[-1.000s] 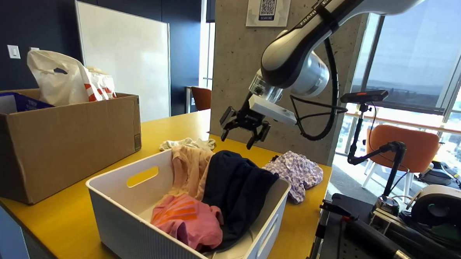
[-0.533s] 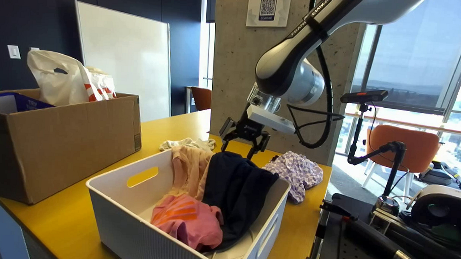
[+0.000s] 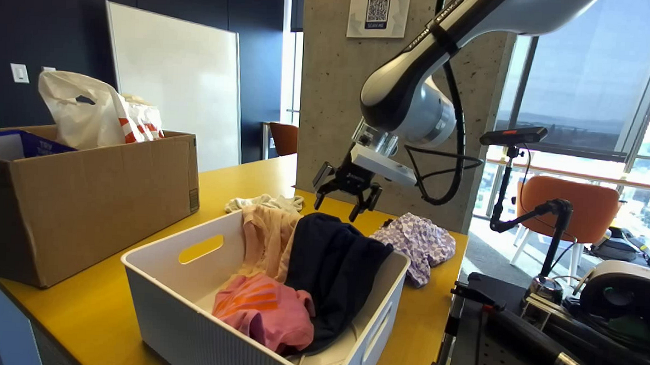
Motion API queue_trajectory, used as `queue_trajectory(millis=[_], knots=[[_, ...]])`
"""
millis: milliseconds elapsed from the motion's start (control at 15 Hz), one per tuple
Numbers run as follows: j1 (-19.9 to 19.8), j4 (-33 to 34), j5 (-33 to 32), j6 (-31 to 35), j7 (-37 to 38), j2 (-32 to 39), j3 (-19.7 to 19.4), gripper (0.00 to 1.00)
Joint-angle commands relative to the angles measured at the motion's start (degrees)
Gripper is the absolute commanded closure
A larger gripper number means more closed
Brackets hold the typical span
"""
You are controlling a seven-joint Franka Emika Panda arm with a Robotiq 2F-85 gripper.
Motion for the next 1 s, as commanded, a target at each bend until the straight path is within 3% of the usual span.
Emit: queue_trajectory(millis=[0, 467, 600, 933], knots=[[-1.02, 2.92, 1.22, -1.1, -1.31, 1.72, 0.76, 0.0], [-0.71, 3.91, 1.16, -0.55, -1.81, 5.33, 1.95, 0.0], [-0.7, 3.17, 1.27, 0.1, -2.08, 5.61, 2.57, 0.26], [-1.28, 1.07, 2.04, 1.23, -2.75, 3.93, 3.3, 0.64]])
